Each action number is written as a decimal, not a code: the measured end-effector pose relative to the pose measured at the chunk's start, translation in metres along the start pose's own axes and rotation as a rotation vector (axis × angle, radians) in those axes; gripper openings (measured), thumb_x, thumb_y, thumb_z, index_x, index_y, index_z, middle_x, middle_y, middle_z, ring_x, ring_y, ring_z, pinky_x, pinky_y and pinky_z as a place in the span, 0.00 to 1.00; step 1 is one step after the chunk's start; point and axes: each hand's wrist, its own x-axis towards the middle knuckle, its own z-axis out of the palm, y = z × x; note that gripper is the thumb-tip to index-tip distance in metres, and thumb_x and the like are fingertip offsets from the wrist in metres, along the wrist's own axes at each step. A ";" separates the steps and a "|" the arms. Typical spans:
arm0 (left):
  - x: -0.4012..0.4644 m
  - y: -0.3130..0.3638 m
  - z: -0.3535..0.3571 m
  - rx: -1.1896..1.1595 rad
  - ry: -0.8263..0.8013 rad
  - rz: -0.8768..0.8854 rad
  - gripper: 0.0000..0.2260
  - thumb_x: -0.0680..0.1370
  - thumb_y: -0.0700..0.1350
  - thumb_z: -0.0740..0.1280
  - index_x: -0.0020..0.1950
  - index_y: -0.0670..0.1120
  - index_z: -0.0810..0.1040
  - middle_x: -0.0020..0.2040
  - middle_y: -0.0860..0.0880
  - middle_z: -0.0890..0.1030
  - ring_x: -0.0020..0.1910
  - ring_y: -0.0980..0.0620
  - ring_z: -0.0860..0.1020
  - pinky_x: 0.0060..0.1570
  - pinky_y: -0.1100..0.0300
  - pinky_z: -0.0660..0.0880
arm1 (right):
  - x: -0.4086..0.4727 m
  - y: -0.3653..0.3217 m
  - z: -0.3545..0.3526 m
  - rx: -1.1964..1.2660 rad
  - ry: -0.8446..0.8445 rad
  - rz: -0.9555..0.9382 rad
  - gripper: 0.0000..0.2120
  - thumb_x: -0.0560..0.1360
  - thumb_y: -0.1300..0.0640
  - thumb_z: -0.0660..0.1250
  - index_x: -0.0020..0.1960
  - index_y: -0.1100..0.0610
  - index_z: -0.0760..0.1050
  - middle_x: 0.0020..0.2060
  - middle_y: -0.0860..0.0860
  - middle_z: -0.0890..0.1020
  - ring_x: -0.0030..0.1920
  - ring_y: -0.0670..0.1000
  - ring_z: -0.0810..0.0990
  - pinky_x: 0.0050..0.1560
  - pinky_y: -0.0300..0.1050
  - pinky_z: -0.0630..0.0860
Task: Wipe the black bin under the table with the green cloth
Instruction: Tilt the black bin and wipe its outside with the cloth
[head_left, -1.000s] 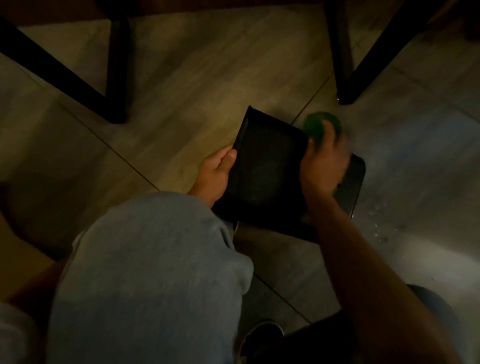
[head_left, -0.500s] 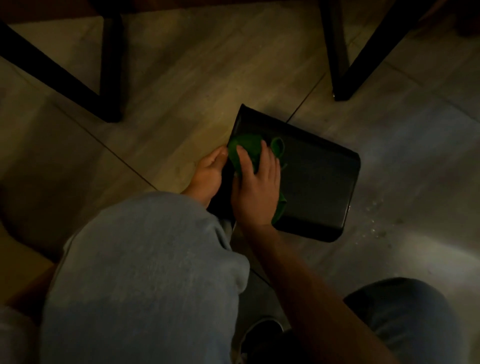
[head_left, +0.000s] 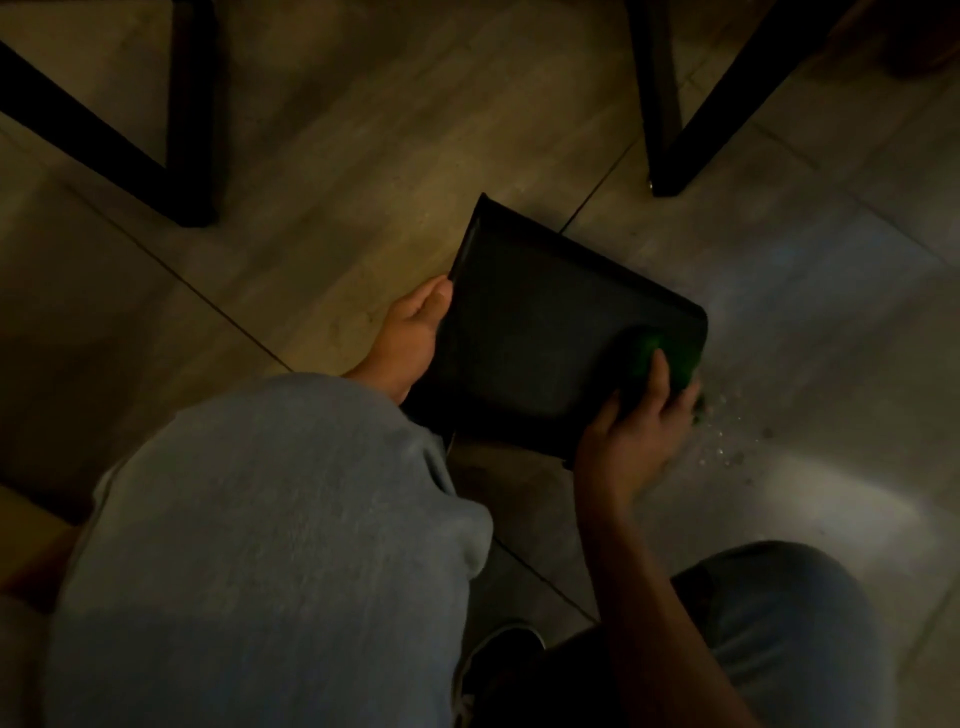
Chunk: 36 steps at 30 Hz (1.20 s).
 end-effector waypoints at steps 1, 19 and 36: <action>0.003 -0.004 -0.001 0.016 -0.005 -0.006 0.24 0.83 0.63 0.60 0.74 0.53 0.75 0.74 0.49 0.77 0.74 0.48 0.74 0.76 0.44 0.69 | -0.010 -0.010 0.007 0.001 -0.021 -0.034 0.27 0.82 0.55 0.62 0.80 0.45 0.64 0.83 0.57 0.58 0.82 0.62 0.59 0.77 0.68 0.63; 0.031 -0.033 -0.001 0.286 0.059 0.122 0.28 0.77 0.76 0.55 0.63 0.58 0.77 0.60 0.49 0.83 0.63 0.45 0.81 0.68 0.38 0.75 | 0.071 -0.039 0.033 -0.166 -0.095 -0.201 0.26 0.82 0.49 0.61 0.79 0.48 0.66 0.81 0.61 0.64 0.80 0.64 0.62 0.79 0.65 0.60; -0.037 -0.036 -0.022 0.179 -0.102 0.010 0.32 0.75 0.72 0.64 0.69 0.51 0.80 0.67 0.51 0.82 0.70 0.49 0.78 0.76 0.42 0.68 | 0.089 0.029 -0.018 0.163 0.061 0.257 0.24 0.85 0.50 0.62 0.80 0.50 0.66 0.73 0.53 0.77 0.72 0.56 0.76 0.73 0.48 0.70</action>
